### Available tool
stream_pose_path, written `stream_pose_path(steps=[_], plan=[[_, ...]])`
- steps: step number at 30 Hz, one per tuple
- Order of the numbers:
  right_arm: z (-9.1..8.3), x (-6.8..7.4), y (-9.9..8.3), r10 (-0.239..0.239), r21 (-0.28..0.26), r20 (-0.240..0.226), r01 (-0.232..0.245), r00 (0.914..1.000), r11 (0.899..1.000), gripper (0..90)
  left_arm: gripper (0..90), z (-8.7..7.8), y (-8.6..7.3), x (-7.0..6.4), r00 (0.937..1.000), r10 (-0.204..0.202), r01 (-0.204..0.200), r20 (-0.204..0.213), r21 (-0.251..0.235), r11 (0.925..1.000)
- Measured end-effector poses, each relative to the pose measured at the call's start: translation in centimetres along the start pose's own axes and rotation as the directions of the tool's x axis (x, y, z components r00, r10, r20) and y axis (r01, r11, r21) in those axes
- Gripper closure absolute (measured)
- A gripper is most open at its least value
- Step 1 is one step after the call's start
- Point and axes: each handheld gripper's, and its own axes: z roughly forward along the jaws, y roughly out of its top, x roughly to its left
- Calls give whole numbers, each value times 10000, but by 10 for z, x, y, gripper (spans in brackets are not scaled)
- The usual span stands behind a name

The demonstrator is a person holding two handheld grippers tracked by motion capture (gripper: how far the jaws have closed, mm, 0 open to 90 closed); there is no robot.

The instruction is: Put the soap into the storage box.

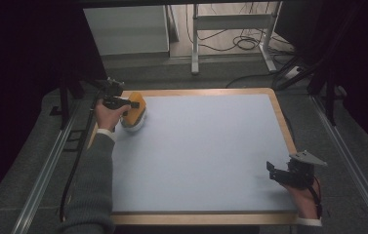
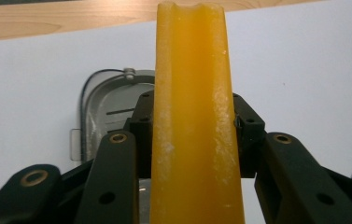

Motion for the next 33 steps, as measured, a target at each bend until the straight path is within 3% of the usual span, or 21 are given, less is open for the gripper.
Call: stream_pose_path(steps=[15,33], plan=[[0,0,0,-10,24,20,10,10000,10000,78,611,3,-5,14,9989,-412,408,-212,-156,9990],[2,-1,-1,-17,65,61,17,10000,10000,78,611,19,-8,22,9973,-516,518,-519,39,9986]])
